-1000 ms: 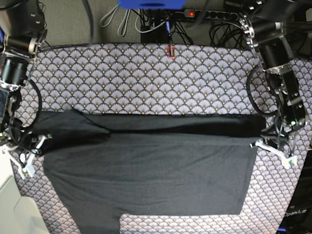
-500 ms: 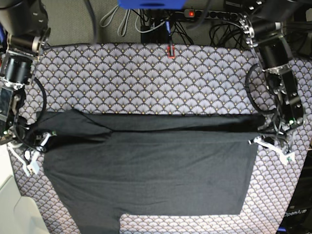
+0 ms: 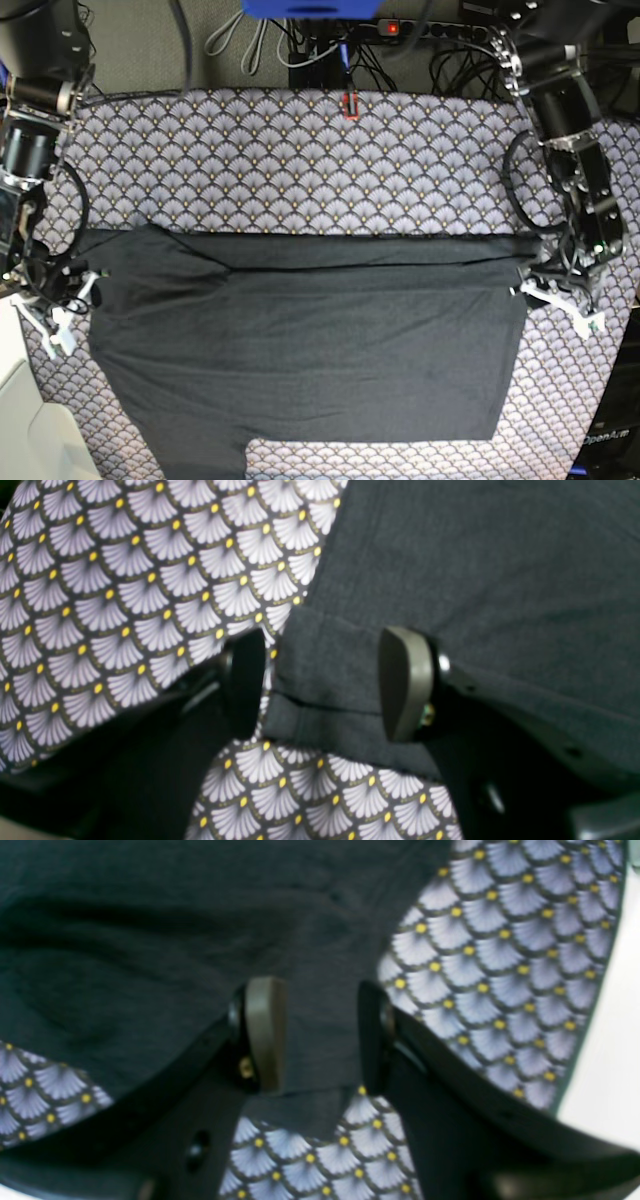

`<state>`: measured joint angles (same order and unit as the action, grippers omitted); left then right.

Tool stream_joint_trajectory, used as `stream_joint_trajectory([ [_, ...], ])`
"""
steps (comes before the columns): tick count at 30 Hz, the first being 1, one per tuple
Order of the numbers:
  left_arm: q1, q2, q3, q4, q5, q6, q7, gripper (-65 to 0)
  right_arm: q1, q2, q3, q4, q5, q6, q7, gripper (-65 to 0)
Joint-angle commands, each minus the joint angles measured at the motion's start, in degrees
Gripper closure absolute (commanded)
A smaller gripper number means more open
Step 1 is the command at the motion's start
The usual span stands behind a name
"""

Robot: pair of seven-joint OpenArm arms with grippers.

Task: Fold the T-shirt properly
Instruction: 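Hold the folded collar edge with both grippers, adjusting the right gripper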

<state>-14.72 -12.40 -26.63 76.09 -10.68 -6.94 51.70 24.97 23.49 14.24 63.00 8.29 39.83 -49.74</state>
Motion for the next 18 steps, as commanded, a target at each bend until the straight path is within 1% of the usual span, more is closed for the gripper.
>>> stream_joint_trajectory([
  [1,0.1,-0.8,-1.2,1.5,-0.4,-0.2,-0.8,-35.3,0.7,1.3,0.4,1.0,0.5,0.2,1.0,-24.8],
  [3,2.0,-0.5,-2.9,2.7,-0.4,-0.2,-0.8,-35.4,-0.8,2.5,1.0,1.9,0.8,0.2,0.9,-24.8],
  [6,4.9,-0.5,-4.0,3.4,-0.4,-0.2,-0.8,-35.5,-3.8,2.3,4.1,4.6,0.8,0.2,0.9,-24.8],
  [8,6.5,-0.4,-3.9,3.2,-0.4,-0.2,-1.0,-35.5,-4.8,2.0,4.9,5.3,0.8,0.2,0.9,-24.8],
  [13,8.8,-0.2,-3.7,2.7,-0.4,-0.3,-6.3,-35.6,-6.1,2.0,5.1,5.3,0.8,0.2,0.9,-24.8],
  [18,8.6,-0.2,-3.7,-0.1,-0.4,-0.3,-7.3,-35.6,-6.4,1.6,5.1,5.3,0.8,0.2,0.9,-24.8],
])
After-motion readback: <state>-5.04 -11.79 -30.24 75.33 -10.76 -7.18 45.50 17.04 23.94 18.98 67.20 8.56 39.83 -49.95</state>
